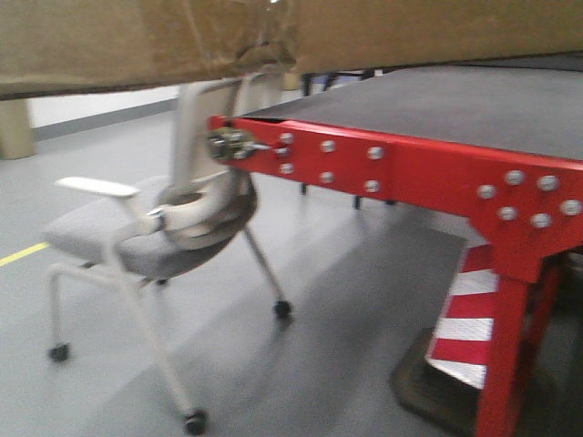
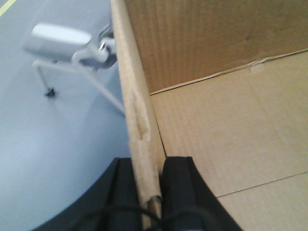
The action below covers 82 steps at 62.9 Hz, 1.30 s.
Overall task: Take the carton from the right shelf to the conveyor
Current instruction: 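Carry the carton with both grippers over the dark grey conveyor belt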
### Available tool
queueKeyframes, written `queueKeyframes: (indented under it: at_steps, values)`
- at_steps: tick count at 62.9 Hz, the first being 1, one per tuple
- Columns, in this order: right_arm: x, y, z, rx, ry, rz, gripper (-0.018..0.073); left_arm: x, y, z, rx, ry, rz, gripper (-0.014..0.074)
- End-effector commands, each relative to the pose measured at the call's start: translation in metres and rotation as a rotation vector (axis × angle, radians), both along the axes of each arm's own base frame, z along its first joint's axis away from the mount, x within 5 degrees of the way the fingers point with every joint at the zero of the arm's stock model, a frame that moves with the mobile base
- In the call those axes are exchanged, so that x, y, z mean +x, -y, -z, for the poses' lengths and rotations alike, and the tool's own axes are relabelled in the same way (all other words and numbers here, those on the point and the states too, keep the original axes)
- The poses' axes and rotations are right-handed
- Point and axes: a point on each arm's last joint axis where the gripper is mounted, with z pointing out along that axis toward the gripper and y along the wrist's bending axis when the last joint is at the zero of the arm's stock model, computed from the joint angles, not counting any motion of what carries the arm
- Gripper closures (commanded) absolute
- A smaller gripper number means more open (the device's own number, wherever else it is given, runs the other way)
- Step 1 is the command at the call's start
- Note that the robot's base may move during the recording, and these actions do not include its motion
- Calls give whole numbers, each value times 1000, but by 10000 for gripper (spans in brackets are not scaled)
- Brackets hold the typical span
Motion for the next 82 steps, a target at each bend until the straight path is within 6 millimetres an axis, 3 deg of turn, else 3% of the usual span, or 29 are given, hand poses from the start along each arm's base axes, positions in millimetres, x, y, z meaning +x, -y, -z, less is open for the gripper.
queueKeyframes:
  at_steps: [1, 19, 82]
  values:
    - [-2, 2, -8, 17, 62, -5, 626, 0, -8, -5, 91, 47, -34, 616]
    - [-2, 2, -8, 17, 62, -5, 626, 1, -16, -8, 172, 79, -80, 616]
    - [-2, 2, -8, 17, 62, -5, 626, 2, -15, -8, 171, 85, -78, 616]
